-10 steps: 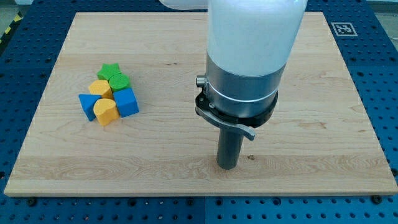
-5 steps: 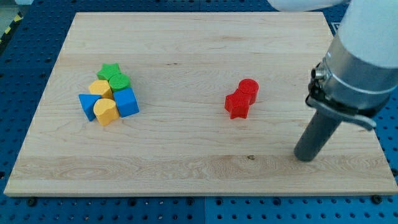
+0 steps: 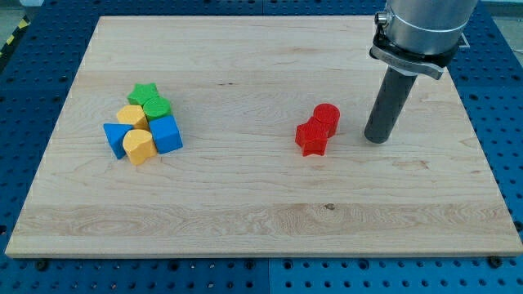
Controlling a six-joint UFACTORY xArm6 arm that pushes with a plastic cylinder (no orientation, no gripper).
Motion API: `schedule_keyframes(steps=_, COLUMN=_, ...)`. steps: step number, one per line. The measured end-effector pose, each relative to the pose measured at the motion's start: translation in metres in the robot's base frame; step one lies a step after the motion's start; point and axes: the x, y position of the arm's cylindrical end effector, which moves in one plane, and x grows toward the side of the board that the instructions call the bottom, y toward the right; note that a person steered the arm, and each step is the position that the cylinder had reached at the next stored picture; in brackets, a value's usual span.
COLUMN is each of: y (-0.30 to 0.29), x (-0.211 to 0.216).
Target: Move your arm horizontal to the red circle
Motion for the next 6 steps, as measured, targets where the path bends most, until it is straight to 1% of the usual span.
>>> schedule_keyframes(steps=6, y=0.0, x=-0.029)
